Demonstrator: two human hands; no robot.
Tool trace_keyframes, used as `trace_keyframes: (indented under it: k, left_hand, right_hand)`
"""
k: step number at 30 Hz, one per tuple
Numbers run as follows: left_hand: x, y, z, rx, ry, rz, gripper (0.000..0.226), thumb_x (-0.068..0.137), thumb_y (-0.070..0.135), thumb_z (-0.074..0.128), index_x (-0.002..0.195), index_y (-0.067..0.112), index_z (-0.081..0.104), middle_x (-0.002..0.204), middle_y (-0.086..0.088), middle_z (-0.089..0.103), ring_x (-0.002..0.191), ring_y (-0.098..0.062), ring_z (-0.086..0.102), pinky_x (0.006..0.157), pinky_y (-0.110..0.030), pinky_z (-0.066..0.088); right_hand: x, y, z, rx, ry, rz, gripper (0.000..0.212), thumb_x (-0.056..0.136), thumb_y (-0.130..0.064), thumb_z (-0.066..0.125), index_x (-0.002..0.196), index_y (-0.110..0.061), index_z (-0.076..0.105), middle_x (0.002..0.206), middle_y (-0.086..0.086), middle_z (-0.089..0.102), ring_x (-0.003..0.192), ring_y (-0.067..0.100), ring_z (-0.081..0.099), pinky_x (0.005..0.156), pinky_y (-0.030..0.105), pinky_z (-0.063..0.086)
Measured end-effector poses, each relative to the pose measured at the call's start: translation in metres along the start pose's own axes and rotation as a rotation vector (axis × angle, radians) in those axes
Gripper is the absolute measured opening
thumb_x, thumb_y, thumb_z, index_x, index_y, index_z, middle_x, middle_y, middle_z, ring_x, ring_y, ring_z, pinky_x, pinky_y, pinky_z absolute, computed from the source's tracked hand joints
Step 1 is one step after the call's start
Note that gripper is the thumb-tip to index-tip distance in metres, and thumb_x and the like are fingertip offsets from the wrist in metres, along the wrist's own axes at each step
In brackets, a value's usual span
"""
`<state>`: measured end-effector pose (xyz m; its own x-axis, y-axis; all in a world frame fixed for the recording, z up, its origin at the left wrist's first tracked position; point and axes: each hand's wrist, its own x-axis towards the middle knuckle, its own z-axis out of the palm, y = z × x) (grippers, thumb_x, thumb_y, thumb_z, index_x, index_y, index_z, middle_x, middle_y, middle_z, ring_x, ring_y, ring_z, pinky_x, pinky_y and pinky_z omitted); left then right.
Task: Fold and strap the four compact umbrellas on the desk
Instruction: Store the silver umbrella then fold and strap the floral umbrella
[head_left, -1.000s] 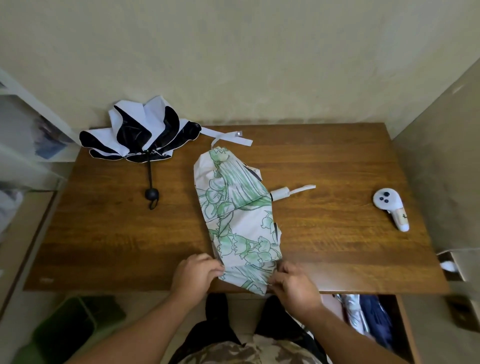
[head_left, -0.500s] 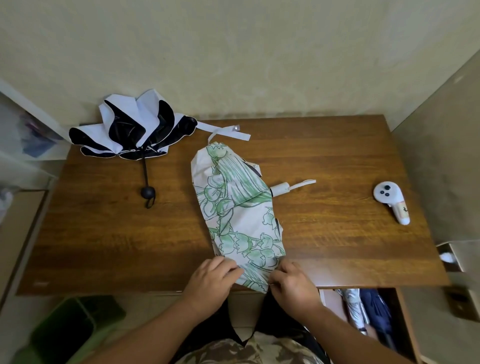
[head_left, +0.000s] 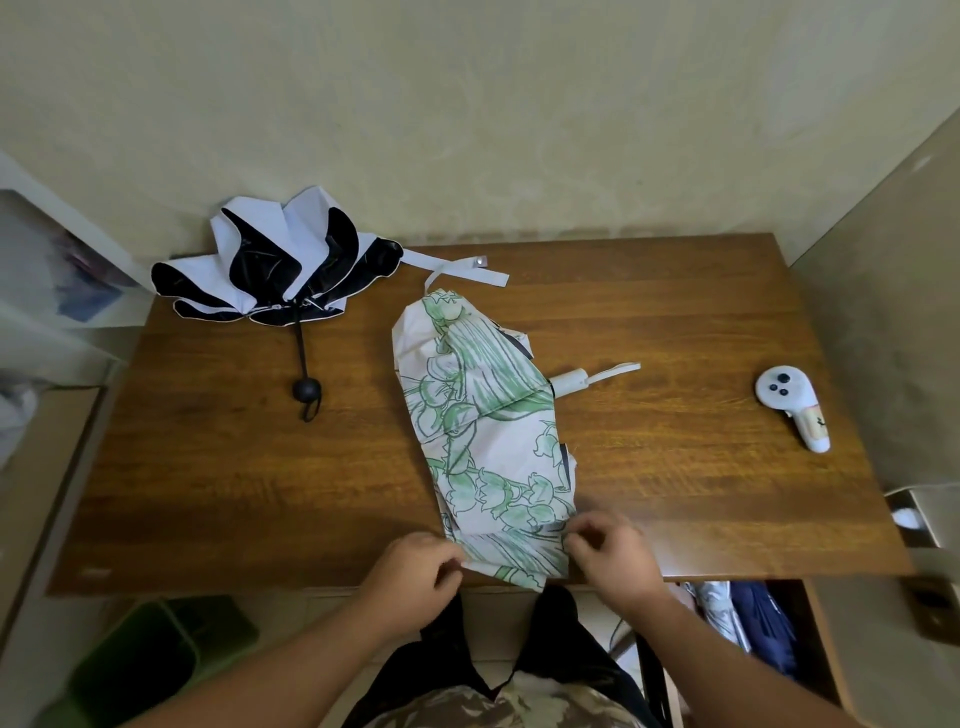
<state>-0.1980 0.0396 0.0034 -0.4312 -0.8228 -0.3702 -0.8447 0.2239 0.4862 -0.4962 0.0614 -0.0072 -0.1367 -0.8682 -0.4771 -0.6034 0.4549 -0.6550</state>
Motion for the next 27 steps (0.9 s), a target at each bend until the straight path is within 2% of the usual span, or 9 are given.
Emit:
trace_keyframes:
  k: [4, 7, 9, 12, 16, 19, 22, 24, 27]
  left_hand:
    - [0.029, 0.030, -0.021, -0.597, 0.124, -0.602, 0.015, 0.100, 0.042, 0.064, 0.104, 0.028, 0.064, 0.100, 0.011, 0.069, 0.095, -0.012, 0.065, 0.083, -0.029, 0.050]
    - [0.043, 0.038, -0.018, -0.913, 0.130, -0.807, 0.020, 0.097, 0.041, 0.069, 0.102, 0.021, 0.067, 0.104, 0.002, 0.071, 0.094, -0.016, 0.064, 0.085, -0.033, 0.052]
    - [0.046, 0.039, -0.016, -1.019, 0.139, -0.886, 0.024, 0.096, 0.039, 0.072, 0.106, 0.018, 0.069, 0.104, -0.004, 0.072, 0.086, -0.018, 0.061, 0.076, -0.032, 0.048]
    - [0.044, 0.043, -0.017, -1.182, 0.164, -0.932, 0.021, 0.100, 0.038, 0.068, 0.108, 0.018, 0.069, 0.102, -0.005, 0.071, 0.082, -0.018, 0.064, 0.066, -0.030, 0.048]
    - [0.035, 0.048, -0.018, -1.353, 0.125, -0.915, 0.016, 0.100, 0.030, 0.070, 0.111, 0.018, 0.069, 0.107, -0.005, 0.076, 0.088, -0.014, 0.072, 0.066, -0.025, 0.052]
    - [0.027, 0.045, -0.013, -1.269, 0.165, -0.870, 0.015, 0.095, 0.022, 0.076, 0.108, 0.014, 0.073, 0.091, -0.006, 0.076, 0.077, -0.011, 0.069, 0.067, -0.024, 0.053]
    - [0.022, 0.042, -0.009, -1.211, 0.197, -0.857, 0.013, 0.092, 0.019, 0.081, 0.100, 0.020, 0.071, 0.078, -0.005, 0.071, 0.071, -0.014, 0.063, 0.065, -0.027, 0.052]
    - [0.022, 0.040, -0.007, -1.172, 0.182, -0.835, 0.016, 0.091, 0.020, 0.081, 0.102, 0.021, 0.070, 0.076, -0.003, 0.071, 0.070, -0.015, 0.062, 0.065, -0.029, 0.052]
    - [0.019, 0.045, -0.008, -1.073, 0.174, -0.825, 0.015, 0.094, 0.022, 0.078, 0.102, 0.024, 0.066, 0.090, -0.003, 0.074, 0.074, -0.016, 0.066, 0.066, -0.027, 0.054]
  right_hand:
    - [0.016, -0.030, -0.009, 0.393, 0.087, 0.209, 0.013, 0.093, -0.022, 0.073, 0.102, -0.027, 0.065, 0.094, -0.002, 0.070, 0.087, 0.019, 0.068, 0.082, 0.036, 0.055]
    - [0.027, -0.040, -0.008, 0.419, -0.002, 0.283, 0.017, 0.092, -0.027, 0.073, 0.105, -0.027, 0.063, 0.100, -0.003, 0.072, 0.093, 0.018, 0.070, 0.087, 0.041, 0.058]
    - [0.029, -0.046, -0.005, 0.466, -0.007, 0.332, 0.013, 0.091, -0.021, 0.075, 0.099, -0.022, 0.064, 0.099, 0.000, 0.074, 0.087, 0.017, 0.069, 0.077, 0.034, 0.056]
    - [0.029, -0.054, -0.006, 0.532, 0.072, 0.352, 0.013, 0.089, -0.010, 0.078, 0.089, -0.015, 0.065, 0.090, 0.005, 0.071, 0.074, 0.017, 0.063, 0.064, 0.027, 0.049]
    - [0.028, -0.055, -0.013, 0.650, 0.083, 0.355, 0.019, 0.087, -0.002, 0.080, 0.098, -0.008, 0.065, 0.095, 0.007, 0.071, 0.073, 0.017, 0.065, 0.062, 0.028, 0.053]
    - [0.025, -0.052, -0.014, 0.707, 0.067, 0.341, 0.024, 0.085, 0.004, 0.080, 0.098, -0.007, 0.063, 0.092, 0.011, 0.071, 0.069, 0.019, 0.067, 0.061, 0.031, 0.055]
    - [0.020, -0.047, -0.013, 0.682, 0.064, 0.331, 0.029, 0.081, 0.008, 0.082, 0.098, -0.007, 0.063, 0.088, 0.012, 0.068, 0.072, 0.022, 0.067, 0.073, 0.039, 0.059]
    - [0.018, -0.044, -0.012, 0.662, 0.065, 0.341, 0.033, 0.081, 0.009, 0.082, 0.101, -0.007, 0.063, 0.086, 0.011, 0.067, 0.073, 0.023, 0.067, 0.078, 0.044, 0.060]
    - [0.016, -0.041, -0.011, 0.651, 0.049, 0.357, 0.037, 0.080, 0.012, 0.080, 0.103, -0.008, 0.059, 0.085, 0.012, 0.065, 0.071, 0.022, 0.066, 0.070, 0.038, 0.059]
